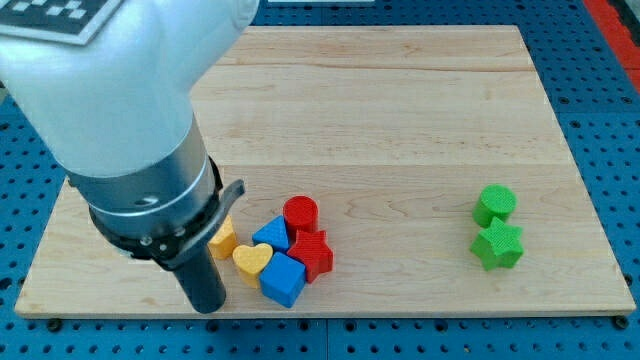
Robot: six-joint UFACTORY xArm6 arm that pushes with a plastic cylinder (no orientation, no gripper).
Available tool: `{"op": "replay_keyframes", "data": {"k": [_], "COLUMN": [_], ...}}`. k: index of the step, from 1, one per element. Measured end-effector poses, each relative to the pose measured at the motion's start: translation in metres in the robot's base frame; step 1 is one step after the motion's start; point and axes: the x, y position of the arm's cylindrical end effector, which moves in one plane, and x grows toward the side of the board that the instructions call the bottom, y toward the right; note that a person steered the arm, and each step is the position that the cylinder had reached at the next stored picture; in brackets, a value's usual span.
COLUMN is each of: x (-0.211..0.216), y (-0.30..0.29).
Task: Move the yellow heart close to the left of the blue triangle
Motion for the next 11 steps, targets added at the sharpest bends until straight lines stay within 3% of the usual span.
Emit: {"op": "replay_keyframes", "data": {"k": [2, 4, 9, 10, 11], "x": [-0.012, -0.048, -0.002, -0.01, -0.025], "y": [0.095, 0.134, -0.06, -0.073, -0.034]}}
